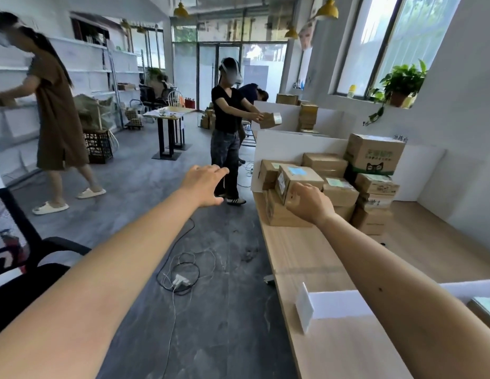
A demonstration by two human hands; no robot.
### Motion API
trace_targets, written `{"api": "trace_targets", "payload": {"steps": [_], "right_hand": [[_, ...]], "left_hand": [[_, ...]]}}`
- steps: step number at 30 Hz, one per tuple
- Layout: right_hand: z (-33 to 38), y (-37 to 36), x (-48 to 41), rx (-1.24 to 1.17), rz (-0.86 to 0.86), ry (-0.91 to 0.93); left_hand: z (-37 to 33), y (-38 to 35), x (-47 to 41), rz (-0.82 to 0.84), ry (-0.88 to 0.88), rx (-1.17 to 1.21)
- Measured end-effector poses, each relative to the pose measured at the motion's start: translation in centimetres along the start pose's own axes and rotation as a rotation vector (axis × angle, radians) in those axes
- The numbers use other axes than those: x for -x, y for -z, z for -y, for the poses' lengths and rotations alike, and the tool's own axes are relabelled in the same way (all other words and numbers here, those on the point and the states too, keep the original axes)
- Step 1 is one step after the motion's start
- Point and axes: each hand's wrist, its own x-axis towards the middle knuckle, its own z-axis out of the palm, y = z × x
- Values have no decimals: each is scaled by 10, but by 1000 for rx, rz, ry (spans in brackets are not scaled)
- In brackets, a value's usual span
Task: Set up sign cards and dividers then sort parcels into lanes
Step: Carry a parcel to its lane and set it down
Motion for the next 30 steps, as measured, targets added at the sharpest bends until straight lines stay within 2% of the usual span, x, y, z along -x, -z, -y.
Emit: {"api": "trace_targets", "payload": {"steps": [12,21,26,30], "right_hand": [[-34,-57,-48,-28,76,-21],[-56,-57,-105,-2,-64,-115],[-61,-77,-147,15,-89,-203],[-64,-97,-184,49,-96,-264]], "left_hand": [[-3,-65,-52,51,7,10],[13,-82,-126,-12,13,34],[28,-109,-179,-52,20,88],[44,-136,-221,-25,-27,89]]}}
